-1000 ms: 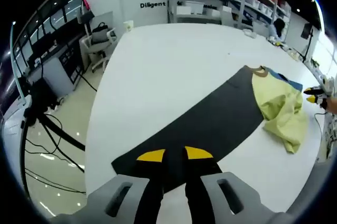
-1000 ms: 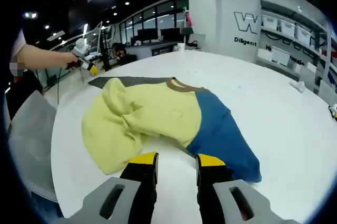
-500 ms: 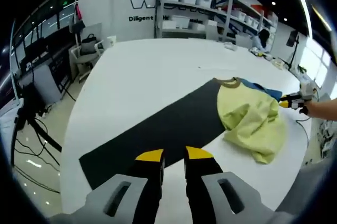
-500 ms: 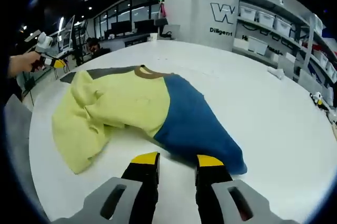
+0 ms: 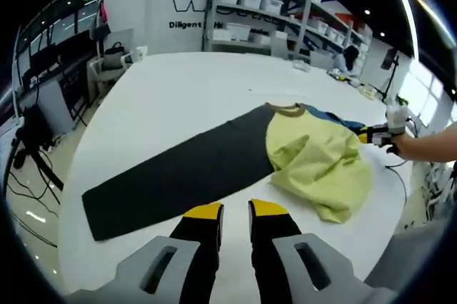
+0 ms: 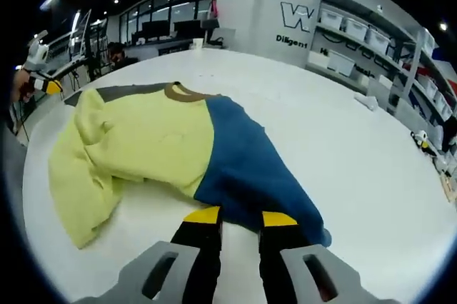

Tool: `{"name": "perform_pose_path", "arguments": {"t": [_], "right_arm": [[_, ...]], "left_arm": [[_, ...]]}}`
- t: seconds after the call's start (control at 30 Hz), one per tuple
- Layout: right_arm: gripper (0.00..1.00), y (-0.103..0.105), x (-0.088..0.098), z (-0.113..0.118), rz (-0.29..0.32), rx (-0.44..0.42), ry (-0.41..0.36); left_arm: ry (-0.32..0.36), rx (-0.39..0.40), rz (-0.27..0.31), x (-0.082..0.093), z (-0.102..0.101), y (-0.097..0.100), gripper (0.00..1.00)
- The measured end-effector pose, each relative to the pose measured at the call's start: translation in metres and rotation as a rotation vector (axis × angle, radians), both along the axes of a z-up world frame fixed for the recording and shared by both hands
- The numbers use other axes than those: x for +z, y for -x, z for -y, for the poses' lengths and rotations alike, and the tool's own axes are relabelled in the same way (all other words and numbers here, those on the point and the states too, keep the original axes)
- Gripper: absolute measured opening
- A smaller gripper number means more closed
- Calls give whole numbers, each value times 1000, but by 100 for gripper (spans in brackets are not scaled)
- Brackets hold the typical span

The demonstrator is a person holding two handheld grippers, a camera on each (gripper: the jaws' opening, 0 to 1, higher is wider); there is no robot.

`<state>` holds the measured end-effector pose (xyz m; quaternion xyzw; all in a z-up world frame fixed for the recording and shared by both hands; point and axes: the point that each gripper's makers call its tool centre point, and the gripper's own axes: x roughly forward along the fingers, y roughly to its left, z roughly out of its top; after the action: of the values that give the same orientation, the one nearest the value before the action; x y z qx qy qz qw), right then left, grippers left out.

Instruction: Fold the garment on the visible template until the final outline fits inside the template.

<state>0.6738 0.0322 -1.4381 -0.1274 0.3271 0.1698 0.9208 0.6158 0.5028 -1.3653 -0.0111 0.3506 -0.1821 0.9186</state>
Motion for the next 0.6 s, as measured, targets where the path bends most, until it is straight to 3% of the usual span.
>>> {"name": "perform_pose_path", "arguments": {"t": [0.1, 0.23, 0.6], "right_arm": [[1, 2, 3, 1, 4, 26, 33], [0, 2, 16, 4, 22, 25, 28], [0, 2, 85, 17, 104, 102, 37]], "left_arm": [[3, 5, 1, 1, 0, 1, 18], [2, 8, 3, 2, 0, 1, 17], [18, 4, 9, 3, 7, 1, 15]]}}
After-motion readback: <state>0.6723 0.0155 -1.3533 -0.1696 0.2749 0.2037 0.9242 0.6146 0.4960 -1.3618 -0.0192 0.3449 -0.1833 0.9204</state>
